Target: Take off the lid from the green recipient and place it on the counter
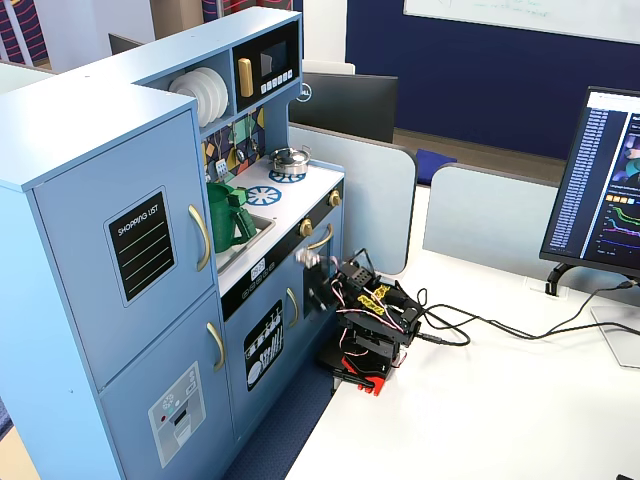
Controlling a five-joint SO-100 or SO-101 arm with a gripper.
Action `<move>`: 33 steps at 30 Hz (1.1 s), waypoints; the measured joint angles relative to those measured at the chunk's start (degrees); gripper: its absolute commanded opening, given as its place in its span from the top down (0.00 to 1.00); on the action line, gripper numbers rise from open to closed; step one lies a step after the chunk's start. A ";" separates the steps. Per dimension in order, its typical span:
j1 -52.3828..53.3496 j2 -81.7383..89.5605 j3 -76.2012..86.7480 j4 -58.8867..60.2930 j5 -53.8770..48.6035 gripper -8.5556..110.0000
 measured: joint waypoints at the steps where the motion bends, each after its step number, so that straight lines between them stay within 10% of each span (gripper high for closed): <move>1: 0.00 -1.76 -2.64 -5.27 -1.14 0.93; 7: -2.11 -18.19 -24.35 -32.96 -9.05 0.87; 15: -2.81 -31.20 -47.02 -34.80 -8.96 0.62; 33: -1.14 -41.75 -54.05 -40.34 -5.10 0.62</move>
